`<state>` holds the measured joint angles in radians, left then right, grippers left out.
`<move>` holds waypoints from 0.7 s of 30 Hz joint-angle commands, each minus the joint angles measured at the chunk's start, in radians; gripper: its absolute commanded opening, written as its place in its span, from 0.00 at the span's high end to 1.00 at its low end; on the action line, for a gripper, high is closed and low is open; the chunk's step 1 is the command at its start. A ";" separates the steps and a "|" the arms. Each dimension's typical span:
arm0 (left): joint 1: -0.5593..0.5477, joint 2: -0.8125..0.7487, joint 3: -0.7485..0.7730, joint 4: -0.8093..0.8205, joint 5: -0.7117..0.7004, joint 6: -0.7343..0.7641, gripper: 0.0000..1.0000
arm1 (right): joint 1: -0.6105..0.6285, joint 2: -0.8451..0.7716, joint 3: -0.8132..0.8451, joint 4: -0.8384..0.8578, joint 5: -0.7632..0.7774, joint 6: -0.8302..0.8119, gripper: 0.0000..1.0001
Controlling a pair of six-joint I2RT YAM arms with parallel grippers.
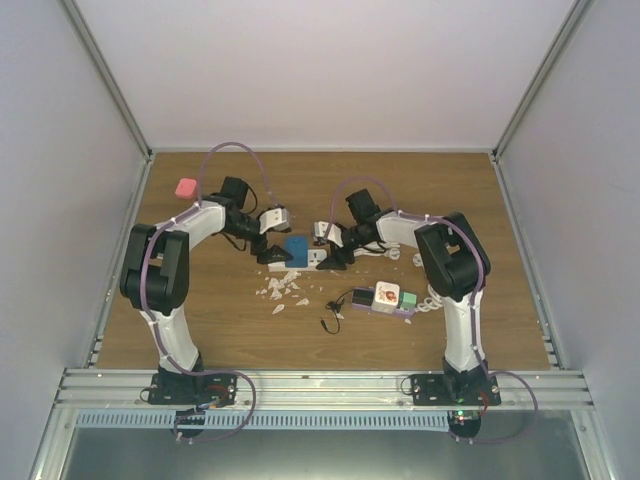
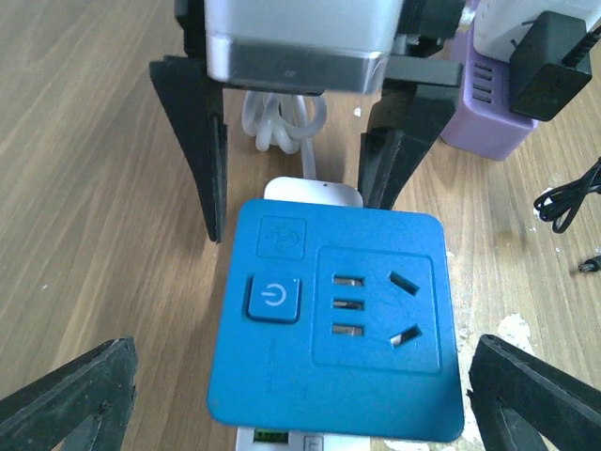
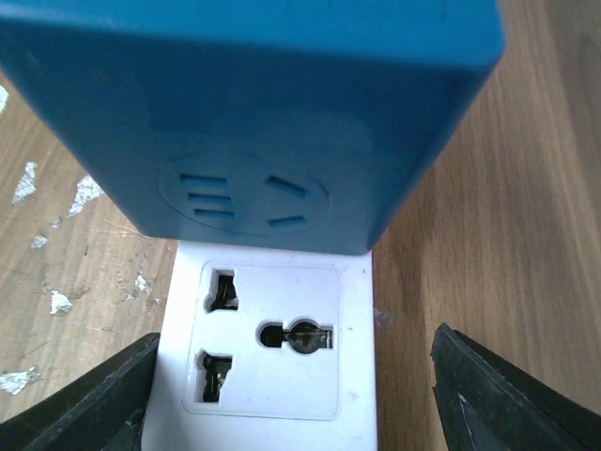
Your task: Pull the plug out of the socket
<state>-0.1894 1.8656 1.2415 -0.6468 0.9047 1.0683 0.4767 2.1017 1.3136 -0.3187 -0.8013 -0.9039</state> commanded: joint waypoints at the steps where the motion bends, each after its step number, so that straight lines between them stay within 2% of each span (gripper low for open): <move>1: -0.029 0.021 -0.011 0.034 0.009 0.046 0.05 | 0.013 0.035 -0.011 0.050 0.019 0.028 0.27; 12: -0.082 0.026 -0.052 0.086 -0.041 0.059 0.12 | 0.019 0.044 -0.031 0.084 0.029 0.049 0.42; 21: -0.090 0.002 -0.058 0.123 -0.039 0.030 0.27 | 0.018 0.037 -0.036 0.028 0.006 -0.016 0.52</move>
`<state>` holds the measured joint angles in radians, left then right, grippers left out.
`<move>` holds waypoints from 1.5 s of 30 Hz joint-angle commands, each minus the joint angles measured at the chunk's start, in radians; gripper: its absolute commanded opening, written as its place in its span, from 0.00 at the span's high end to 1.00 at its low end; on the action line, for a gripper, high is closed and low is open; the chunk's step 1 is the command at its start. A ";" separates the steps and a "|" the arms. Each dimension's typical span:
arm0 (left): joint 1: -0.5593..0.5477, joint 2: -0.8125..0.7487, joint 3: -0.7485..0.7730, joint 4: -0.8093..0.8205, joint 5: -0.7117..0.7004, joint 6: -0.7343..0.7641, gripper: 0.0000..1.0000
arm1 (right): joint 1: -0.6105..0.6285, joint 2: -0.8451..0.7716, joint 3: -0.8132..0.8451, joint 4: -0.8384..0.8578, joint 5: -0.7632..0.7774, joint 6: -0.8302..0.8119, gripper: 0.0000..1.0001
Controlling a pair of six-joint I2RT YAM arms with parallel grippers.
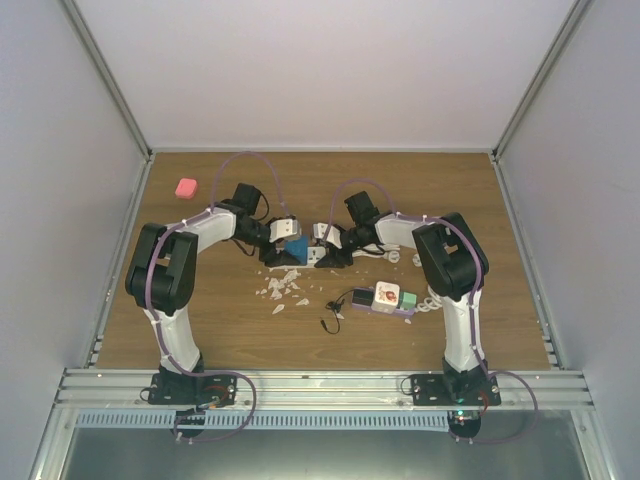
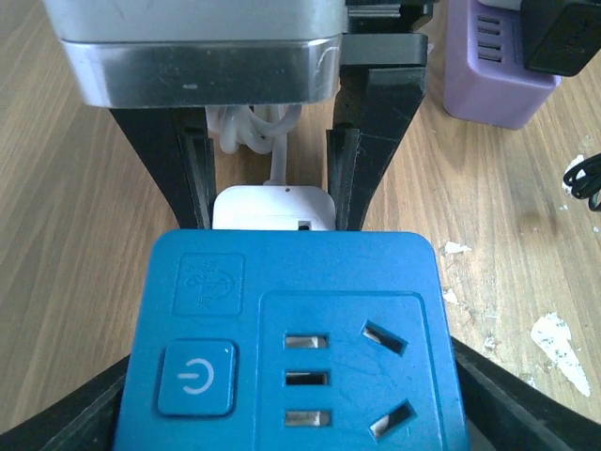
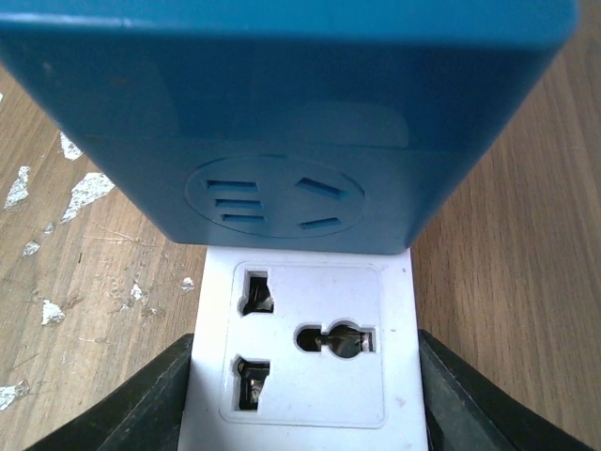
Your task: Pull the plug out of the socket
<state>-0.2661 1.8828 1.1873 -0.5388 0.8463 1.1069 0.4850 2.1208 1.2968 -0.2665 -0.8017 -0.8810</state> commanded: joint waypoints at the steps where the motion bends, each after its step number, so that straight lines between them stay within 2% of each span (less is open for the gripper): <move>1: -0.013 -0.019 -0.001 0.011 0.027 -0.010 0.29 | 0.009 0.018 -0.015 -0.030 0.005 -0.041 0.53; 11: 0.010 -0.016 0.056 -0.047 0.150 -0.037 0.48 | 0.009 0.031 0.003 -0.050 0.001 -0.027 0.69; 18: 0.039 -0.040 0.049 -0.011 0.199 -0.057 0.52 | 0.009 0.047 0.020 -0.071 -0.004 -0.018 0.76; 24: 0.043 -0.067 0.030 -0.021 0.180 -0.020 0.54 | 0.009 0.047 0.022 -0.072 -0.004 -0.015 0.76; 32: 0.070 -0.108 0.028 -0.044 0.195 -0.056 0.55 | 0.009 0.043 0.024 -0.081 -0.008 -0.015 0.65; 39: 0.107 -0.135 0.056 -0.051 0.186 -0.138 0.55 | 0.010 0.041 0.024 -0.082 -0.009 -0.003 0.44; 45: 0.138 -0.147 0.110 -0.080 0.114 -0.213 0.54 | 0.010 0.035 0.024 -0.082 -0.005 0.006 0.28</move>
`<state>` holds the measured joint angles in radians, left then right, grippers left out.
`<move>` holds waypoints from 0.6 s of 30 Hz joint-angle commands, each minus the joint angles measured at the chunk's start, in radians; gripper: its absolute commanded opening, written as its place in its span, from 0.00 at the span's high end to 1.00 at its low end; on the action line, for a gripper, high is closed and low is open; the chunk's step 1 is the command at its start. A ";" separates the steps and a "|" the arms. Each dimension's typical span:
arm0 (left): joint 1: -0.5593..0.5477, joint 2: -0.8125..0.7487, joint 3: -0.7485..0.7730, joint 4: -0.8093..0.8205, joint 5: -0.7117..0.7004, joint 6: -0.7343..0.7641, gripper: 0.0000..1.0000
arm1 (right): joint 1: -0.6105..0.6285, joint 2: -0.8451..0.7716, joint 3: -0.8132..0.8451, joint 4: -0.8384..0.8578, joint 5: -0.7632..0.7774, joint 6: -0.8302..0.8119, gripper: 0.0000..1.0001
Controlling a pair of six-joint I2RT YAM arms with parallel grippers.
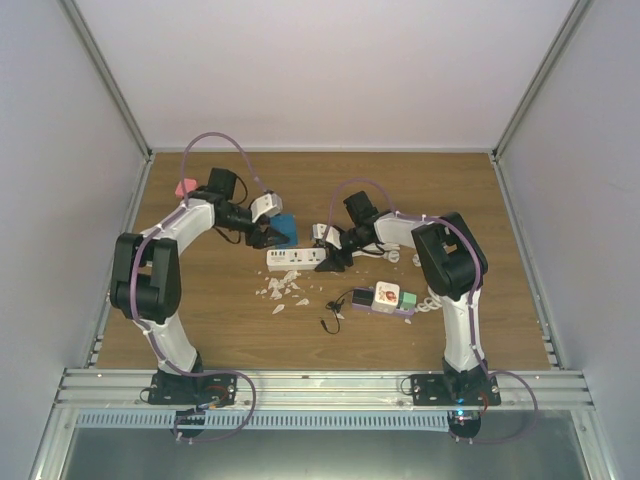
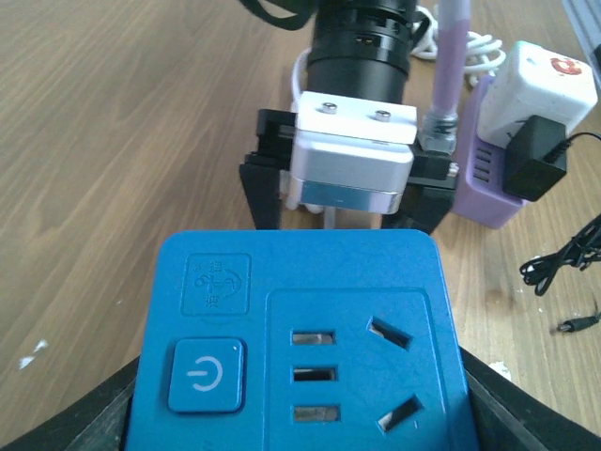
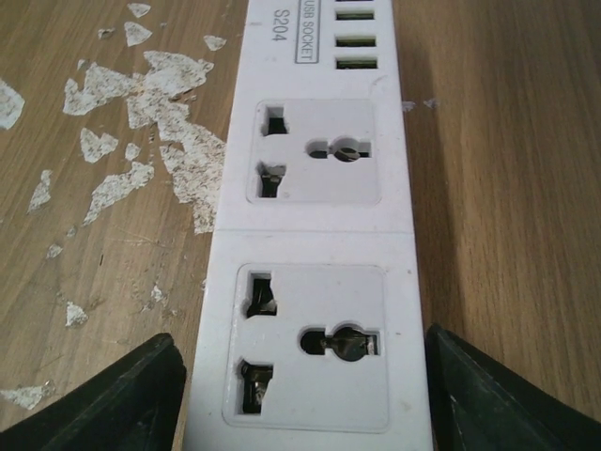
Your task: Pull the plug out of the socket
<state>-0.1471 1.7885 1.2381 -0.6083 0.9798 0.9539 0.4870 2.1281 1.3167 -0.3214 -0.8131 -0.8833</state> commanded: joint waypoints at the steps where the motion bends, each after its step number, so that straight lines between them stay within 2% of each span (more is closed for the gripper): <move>1: 0.024 -0.053 0.074 -0.028 -0.044 -0.067 0.54 | 0.007 0.025 0.005 -0.026 0.006 0.010 0.27; 7: 0.081 -0.038 0.200 -0.170 -0.175 -0.028 0.56 | 0.007 0.012 0.006 -0.011 0.009 0.032 0.14; 9: 0.095 -0.049 0.229 -0.194 -0.231 0.006 0.56 | 0.007 0.010 0.006 -0.003 0.009 0.037 0.02; 10: 0.097 -0.054 0.242 -0.206 -0.263 0.030 0.56 | 0.007 0.010 0.006 0.000 0.010 0.040 0.01; 18: 0.115 -0.012 0.389 -0.343 -0.583 0.274 0.58 | 0.007 0.007 0.031 0.015 -0.014 0.091 0.00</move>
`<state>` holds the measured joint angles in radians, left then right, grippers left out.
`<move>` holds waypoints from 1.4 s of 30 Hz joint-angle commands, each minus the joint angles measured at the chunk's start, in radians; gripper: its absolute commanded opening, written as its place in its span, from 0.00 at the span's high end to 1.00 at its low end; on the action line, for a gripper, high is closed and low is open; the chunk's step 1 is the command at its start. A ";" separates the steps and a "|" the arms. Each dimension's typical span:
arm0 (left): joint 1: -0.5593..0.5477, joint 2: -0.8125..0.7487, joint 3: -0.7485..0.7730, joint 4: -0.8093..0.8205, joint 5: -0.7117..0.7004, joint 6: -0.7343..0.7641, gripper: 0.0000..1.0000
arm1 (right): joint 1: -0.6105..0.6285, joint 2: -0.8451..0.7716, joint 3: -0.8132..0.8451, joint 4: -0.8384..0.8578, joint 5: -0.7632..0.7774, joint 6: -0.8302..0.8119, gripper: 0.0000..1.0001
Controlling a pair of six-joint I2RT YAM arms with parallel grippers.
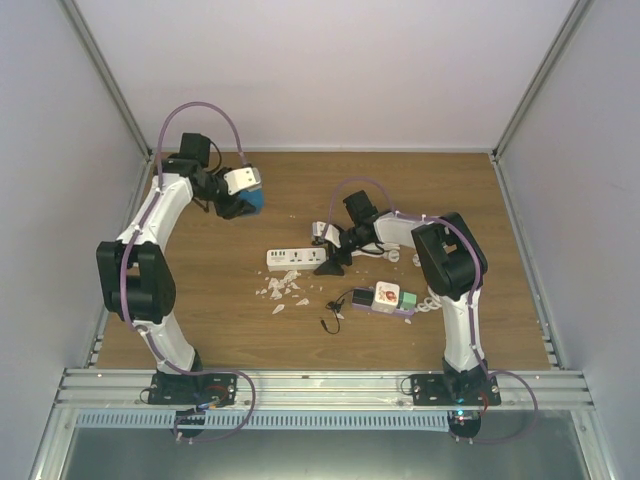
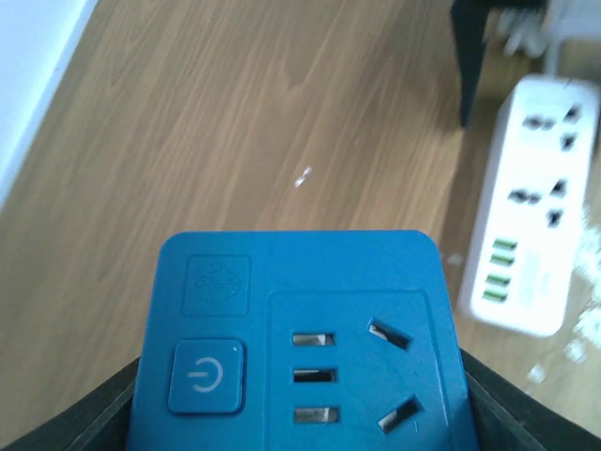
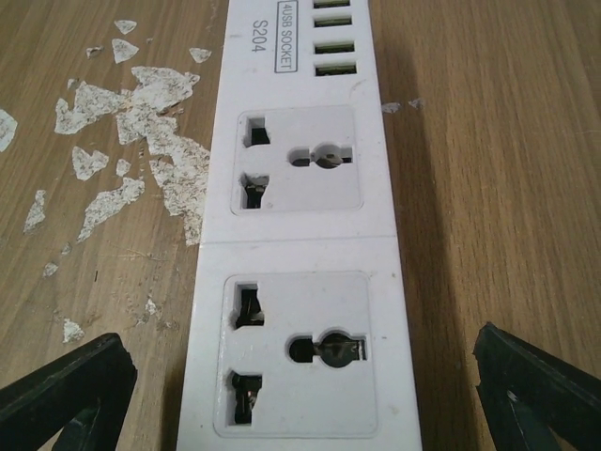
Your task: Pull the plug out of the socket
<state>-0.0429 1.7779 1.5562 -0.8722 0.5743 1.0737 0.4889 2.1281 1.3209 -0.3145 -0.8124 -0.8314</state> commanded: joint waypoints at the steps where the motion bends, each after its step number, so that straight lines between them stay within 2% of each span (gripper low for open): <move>1: 0.015 0.001 0.078 -0.079 -0.212 0.183 0.57 | 0.005 0.006 0.032 0.012 -0.019 0.048 0.00; 8: 0.030 0.020 0.065 0.008 -0.461 0.415 0.57 | 0.005 0.000 0.058 0.023 -0.036 0.088 0.00; 21: 0.069 0.164 0.114 0.171 -0.692 0.795 0.51 | -0.018 -0.003 0.081 0.012 -0.030 0.117 0.00; 28: 0.070 0.254 0.174 0.228 -0.738 0.912 0.50 | -0.042 -0.003 0.083 0.028 -0.032 0.144 0.00; 34: 0.067 0.333 0.249 0.233 -0.762 0.956 0.50 | -0.052 0.002 0.083 0.026 -0.035 0.149 0.00; 42: 0.070 0.398 0.268 0.287 -0.776 1.019 0.46 | -0.064 0.009 0.084 0.022 -0.038 0.153 0.00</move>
<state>0.0261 2.1407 1.7859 -0.6468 -0.1776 2.0346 0.4370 2.1281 1.3823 -0.2955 -0.8284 -0.6895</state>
